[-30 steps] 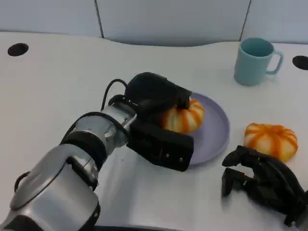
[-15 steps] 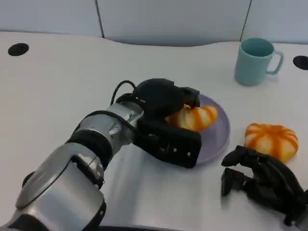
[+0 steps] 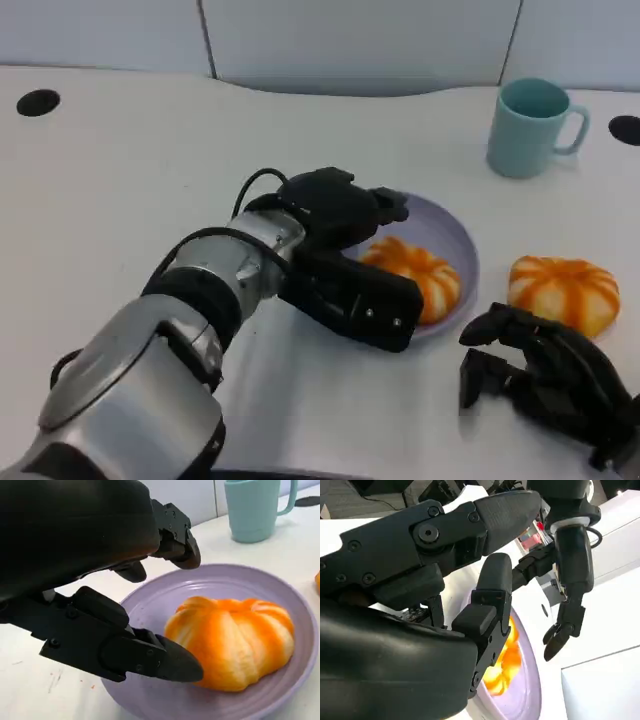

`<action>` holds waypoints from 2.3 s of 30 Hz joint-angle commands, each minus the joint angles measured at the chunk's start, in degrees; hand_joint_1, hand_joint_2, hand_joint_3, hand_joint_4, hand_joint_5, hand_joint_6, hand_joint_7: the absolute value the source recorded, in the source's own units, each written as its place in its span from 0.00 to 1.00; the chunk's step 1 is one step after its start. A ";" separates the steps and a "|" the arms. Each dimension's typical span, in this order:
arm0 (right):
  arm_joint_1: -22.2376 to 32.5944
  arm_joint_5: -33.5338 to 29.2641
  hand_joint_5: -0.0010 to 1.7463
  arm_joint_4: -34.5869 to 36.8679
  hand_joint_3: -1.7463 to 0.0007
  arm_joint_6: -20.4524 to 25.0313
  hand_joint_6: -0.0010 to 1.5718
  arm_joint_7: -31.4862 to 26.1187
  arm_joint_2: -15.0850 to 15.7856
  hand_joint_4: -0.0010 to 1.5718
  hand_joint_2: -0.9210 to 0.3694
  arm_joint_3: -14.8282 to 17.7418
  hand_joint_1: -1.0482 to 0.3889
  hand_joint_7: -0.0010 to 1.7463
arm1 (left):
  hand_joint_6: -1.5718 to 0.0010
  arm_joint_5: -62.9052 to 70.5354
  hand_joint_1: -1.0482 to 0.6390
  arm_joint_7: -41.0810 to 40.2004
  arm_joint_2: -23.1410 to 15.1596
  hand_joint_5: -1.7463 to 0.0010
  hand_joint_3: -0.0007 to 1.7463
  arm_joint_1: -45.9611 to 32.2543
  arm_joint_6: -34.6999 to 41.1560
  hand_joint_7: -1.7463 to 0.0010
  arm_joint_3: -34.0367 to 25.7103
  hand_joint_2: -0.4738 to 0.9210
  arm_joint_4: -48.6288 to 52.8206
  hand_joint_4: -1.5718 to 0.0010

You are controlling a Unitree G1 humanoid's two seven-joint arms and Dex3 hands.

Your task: Grasp the bread from the table and place it into the plate.

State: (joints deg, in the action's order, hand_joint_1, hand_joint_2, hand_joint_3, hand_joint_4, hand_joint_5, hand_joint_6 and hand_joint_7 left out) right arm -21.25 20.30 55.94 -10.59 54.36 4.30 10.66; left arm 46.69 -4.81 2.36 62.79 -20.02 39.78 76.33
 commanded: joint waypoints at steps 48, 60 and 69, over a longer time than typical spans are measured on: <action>0.49 -0.98 0.91 4.43 0.97 0.45 0.50 -0.30 0.97 0.38 0.00 0.52 0.37 0.52 | 0.61 -70.93 0.15 34.28 -3.69 0.30 0.10 -49.80 8.30 0.87 -46.63 1.00 -56.04 0.74; 0.92 -2.17 0.91 4.13 0.93 -2.45 0.49 -1.56 1.26 0.37 0.00 0.30 0.38 0.53 | 0.82 -74.23 0.22 34.49 -0.78 0.01 0.12 -62.76 10.22 0.20 -48.41 1.00 -62.11 0.75; 0.69 -1.33 0.90 4.32 0.94 -1.08 0.50 -0.38 1.55 0.40 0.00 0.96 0.38 0.53 | 0.84 -75.14 0.22 35.26 -1.03 0.00 0.08 -64.59 11.70 0.06 -49.89 1.00 -59.58 0.73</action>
State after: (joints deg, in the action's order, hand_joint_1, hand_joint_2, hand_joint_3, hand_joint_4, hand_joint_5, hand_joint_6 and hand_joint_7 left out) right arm -22.37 19.51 59.29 -13.27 54.30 4.90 11.33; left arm -27.69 29.12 2.09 -1.46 -8.45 -9.14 15.42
